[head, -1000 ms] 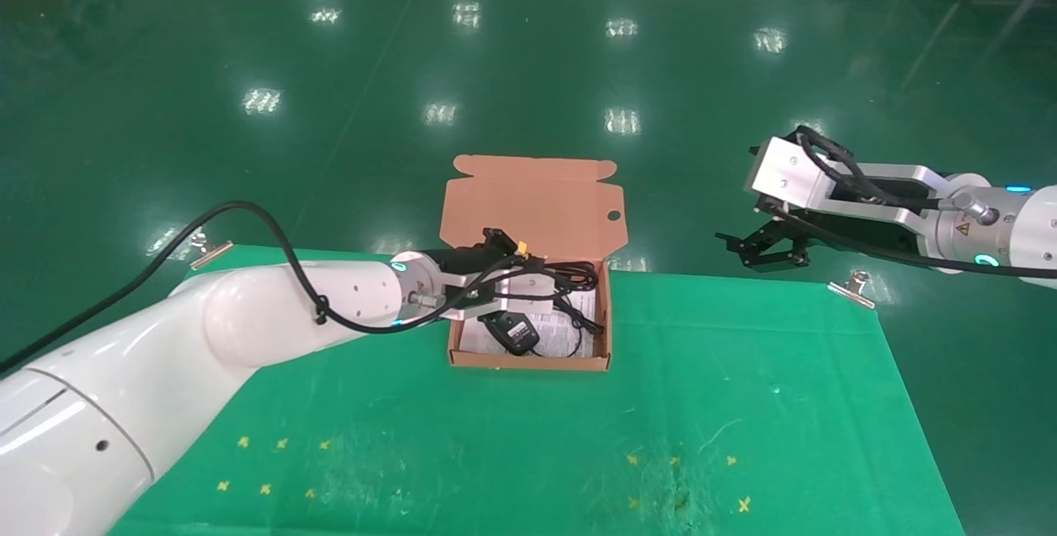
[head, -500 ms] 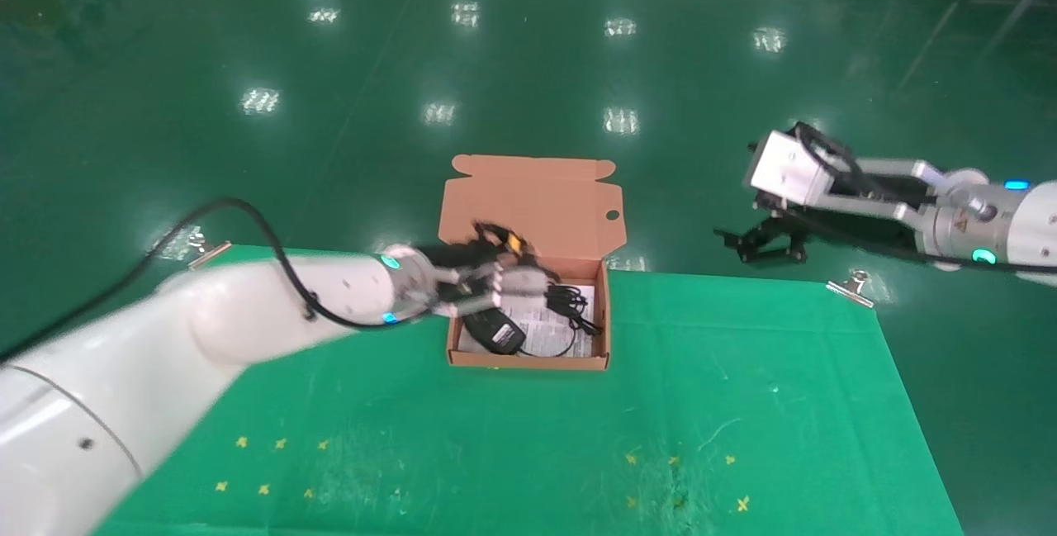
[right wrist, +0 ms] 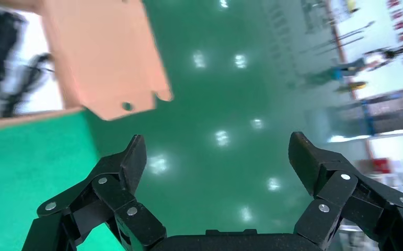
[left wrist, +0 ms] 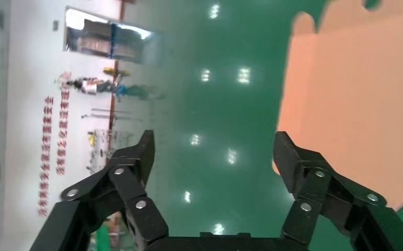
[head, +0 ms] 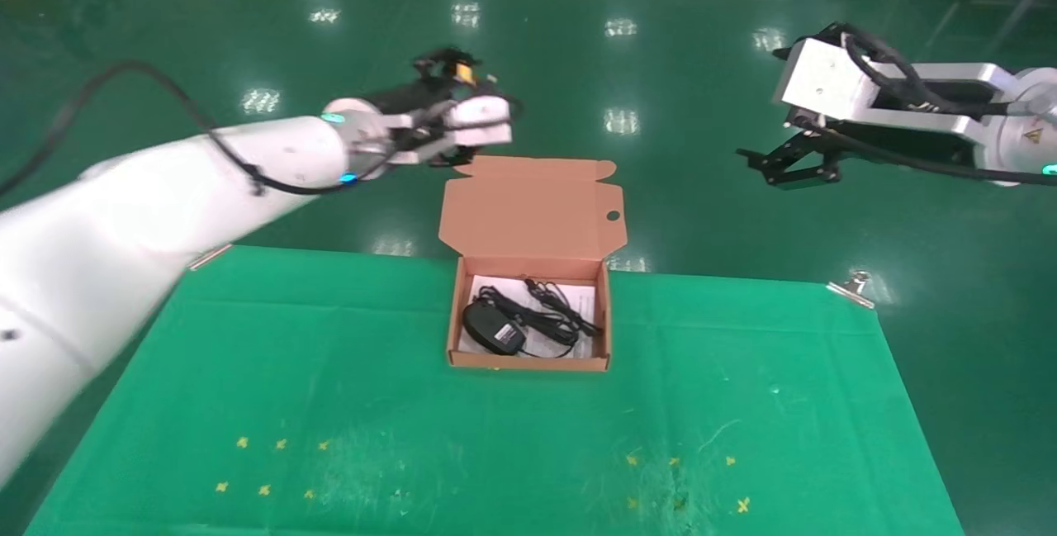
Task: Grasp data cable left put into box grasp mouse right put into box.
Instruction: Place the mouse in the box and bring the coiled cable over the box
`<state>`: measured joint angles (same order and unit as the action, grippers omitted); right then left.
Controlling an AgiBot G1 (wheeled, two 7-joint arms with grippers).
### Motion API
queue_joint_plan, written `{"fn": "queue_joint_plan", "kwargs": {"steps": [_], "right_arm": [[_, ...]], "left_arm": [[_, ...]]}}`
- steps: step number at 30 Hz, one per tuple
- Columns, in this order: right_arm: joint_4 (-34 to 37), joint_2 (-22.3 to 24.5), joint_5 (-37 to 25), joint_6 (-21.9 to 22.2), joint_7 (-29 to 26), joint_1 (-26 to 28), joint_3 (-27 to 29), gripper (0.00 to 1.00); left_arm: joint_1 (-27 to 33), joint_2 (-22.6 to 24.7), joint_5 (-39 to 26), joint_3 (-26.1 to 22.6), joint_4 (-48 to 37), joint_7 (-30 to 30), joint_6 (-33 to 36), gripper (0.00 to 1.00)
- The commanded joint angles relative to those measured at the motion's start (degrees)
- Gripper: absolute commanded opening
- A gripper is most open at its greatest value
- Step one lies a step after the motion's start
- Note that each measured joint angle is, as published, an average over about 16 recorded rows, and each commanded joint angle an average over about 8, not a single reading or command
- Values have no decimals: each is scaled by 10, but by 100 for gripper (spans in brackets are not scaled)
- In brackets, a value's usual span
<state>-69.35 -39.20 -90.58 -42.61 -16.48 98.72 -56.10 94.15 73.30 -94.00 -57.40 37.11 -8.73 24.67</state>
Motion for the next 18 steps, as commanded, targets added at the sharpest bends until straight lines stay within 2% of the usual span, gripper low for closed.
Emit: {"fn": "queue_joint_plan", "kwargs": {"steps": [1, 18], "right_arm": [[-2, 1, 14, -13, 2, -10, 12, 100], [-14, 14, 165, -146, 20, -125, 136, 100]], "left_arm": [[-10, -12, 17, 14, 11, 6, 19, 100], [-112, -132, 181, 144, 126, 68, 211, 100]]}}
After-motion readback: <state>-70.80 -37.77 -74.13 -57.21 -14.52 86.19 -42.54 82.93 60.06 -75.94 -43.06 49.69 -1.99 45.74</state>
